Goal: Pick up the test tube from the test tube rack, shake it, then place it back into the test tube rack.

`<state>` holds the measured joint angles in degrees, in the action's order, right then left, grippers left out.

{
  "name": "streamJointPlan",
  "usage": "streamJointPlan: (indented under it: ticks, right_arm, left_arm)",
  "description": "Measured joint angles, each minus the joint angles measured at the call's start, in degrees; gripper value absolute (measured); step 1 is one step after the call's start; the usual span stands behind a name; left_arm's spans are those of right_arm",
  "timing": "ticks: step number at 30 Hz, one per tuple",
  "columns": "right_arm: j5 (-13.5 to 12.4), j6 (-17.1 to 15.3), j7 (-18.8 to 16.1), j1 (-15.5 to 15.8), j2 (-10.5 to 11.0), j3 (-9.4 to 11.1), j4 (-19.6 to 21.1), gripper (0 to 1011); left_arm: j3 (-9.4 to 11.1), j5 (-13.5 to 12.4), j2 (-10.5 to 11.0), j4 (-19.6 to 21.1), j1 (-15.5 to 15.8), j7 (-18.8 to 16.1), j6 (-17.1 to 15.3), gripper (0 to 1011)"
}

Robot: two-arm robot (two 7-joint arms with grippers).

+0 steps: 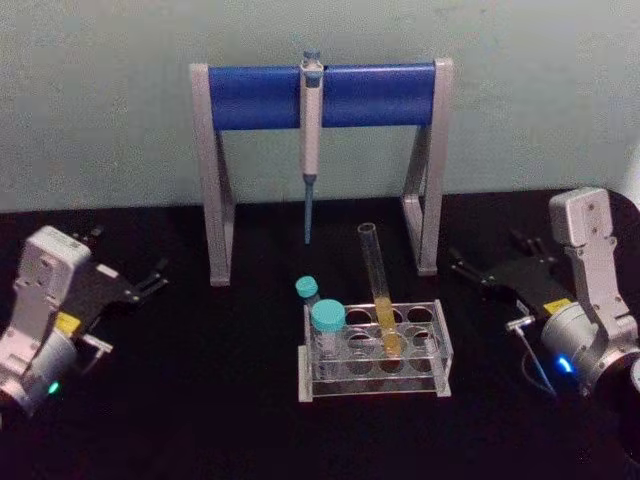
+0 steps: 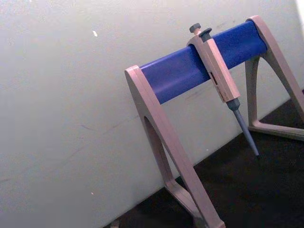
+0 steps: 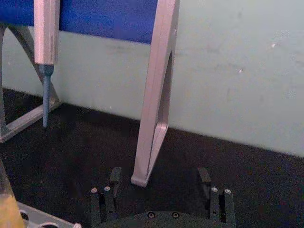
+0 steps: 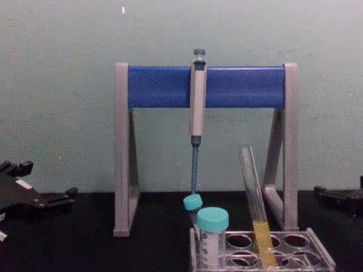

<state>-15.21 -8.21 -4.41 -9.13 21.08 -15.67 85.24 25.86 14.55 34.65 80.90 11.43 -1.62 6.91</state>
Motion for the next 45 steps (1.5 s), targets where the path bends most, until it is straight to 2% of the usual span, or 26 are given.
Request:
streamJointPlan:
  ticks: [4, 45]
  right_arm:
    - [0.0, -0.3, -0.9, 0.0, -0.4, 0.4, -0.5, 1000]
    - [-0.1, 0.0, -0.7, 0.0, -0.2, 0.1, -0.2, 1000]
  left_arm:
    - [0.0, 0.0, 0.0, 0.0, 0.0, 0.0, 0.0, 1001]
    - [0.0, 0.0, 0.0, 0.0, 0.0, 0.0, 0.0, 1001]
